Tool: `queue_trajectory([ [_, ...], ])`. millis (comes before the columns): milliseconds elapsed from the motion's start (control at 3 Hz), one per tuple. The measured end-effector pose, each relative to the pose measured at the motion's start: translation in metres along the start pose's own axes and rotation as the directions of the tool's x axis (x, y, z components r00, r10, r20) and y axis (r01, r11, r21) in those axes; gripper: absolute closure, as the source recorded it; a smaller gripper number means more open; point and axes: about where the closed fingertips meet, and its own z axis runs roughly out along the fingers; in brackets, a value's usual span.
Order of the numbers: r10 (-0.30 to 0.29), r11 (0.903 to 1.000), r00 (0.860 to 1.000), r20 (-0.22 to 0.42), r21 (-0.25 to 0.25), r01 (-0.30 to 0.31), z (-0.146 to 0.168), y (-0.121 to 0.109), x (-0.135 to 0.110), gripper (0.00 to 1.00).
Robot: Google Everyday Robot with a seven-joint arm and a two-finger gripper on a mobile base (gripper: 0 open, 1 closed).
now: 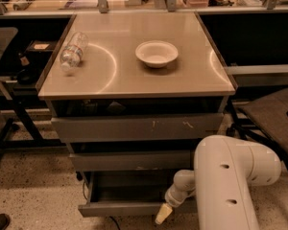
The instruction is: Open bottom drawer
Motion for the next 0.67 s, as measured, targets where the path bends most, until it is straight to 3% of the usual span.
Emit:
queue_trajectory([
  [667,0.036,0.998,0.992,-0.117,-0.047,-0.042,0.009,0.018,0.05,0.0],
])
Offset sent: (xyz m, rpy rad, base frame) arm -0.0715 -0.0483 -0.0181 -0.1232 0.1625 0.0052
